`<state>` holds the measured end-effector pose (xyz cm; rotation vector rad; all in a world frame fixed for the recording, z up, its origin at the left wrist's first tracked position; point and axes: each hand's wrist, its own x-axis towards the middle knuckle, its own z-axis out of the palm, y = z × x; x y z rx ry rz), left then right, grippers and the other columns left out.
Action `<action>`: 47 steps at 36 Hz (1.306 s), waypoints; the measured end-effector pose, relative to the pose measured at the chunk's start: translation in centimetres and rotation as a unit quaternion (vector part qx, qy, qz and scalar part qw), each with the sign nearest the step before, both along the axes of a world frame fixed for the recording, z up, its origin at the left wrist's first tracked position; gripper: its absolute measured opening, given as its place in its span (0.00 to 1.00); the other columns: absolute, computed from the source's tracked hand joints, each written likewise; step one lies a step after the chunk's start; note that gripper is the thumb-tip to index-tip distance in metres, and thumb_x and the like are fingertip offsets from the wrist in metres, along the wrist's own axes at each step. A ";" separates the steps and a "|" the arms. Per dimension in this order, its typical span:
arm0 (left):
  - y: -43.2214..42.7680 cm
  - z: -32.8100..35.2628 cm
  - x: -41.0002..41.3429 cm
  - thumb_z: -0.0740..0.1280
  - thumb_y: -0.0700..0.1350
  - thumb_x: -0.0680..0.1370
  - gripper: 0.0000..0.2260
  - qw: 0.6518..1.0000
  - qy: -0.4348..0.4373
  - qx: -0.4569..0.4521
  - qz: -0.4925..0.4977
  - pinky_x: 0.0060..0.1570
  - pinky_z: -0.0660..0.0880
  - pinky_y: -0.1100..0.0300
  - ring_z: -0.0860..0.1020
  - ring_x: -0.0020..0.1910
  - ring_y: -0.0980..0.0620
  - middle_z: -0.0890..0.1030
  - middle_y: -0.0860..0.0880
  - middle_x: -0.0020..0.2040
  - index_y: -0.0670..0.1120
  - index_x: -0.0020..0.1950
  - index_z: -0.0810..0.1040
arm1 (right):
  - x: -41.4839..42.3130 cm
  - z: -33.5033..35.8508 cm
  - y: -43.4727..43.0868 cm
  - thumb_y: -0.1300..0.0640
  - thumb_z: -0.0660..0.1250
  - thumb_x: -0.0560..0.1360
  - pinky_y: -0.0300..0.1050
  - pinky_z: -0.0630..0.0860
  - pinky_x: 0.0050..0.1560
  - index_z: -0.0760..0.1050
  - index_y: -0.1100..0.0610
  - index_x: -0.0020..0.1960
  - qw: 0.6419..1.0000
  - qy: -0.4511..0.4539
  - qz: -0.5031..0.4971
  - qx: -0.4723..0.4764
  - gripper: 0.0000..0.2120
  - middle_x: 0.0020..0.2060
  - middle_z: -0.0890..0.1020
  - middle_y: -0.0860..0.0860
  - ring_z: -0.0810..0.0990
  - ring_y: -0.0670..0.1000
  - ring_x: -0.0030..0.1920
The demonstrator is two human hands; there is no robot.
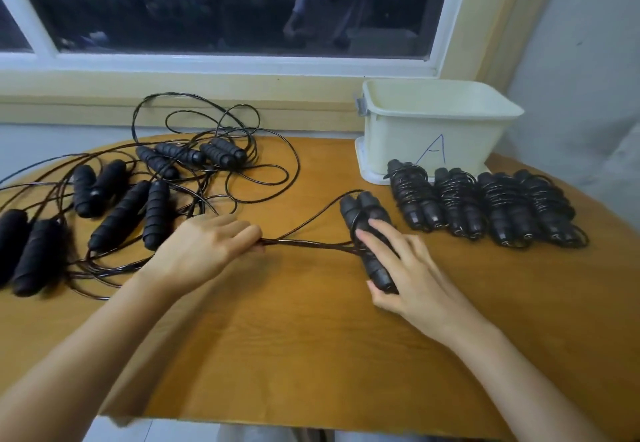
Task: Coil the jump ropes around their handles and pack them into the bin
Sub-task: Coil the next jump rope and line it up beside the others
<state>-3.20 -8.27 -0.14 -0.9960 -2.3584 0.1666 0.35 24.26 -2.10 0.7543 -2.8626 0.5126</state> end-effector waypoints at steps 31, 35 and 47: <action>13.3 -0.8 -3.6 0.52 0.43 0.85 0.15 0.712 -0.436 0.550 -0.028 0.59 0.68 0.74 0.74 0.63 0.67 0.76 0.61 0.63 0.50 0.71 0.69 | -5.6 0.1 -4.8 0.43 0.56 0.78 0.40 0.54 0.74 0.48 0.47 0.80 0.987 0.067 -0.027 -0.141 0.35 0.80 0.47 0.45 0.54 0.48 0.78; 12.9 -1.8 -4.1 0.55 0.55 0.81 0.20 0.628 -0.499 0.595 -0.046 0.61 0.73 0.64 0.78 0.62 0.57 0.82 0.55 0.58 0.48 0.67 0.75 | -6.0 -1.1 -5.3 0.42 0.57 0.78 0.40 0.55 0.76 0.51 0.47 0.79 0.971 0.047 -0.001 -0.235 0.33 0.80 0.51 0.45 0.52 0.43 0.79; 12.6 -2.0 -4.0 0.72 0.55 0.73 0.23 0.403 -0.562 0.719 -0.069 0.58 0.76 0.53 0.79 0.55 0.43 0.81 0.40 0.55 0.40 0.61 0.79 | -5.4 -1.9 -6.5 0.45 0.61 0.78 0.51 0.55 0.78 0.61 0.55 0.76 0.931 0.057 -0.012 -0.360 0.30 0.78 0.60 0.48 0.54 0.48 0.79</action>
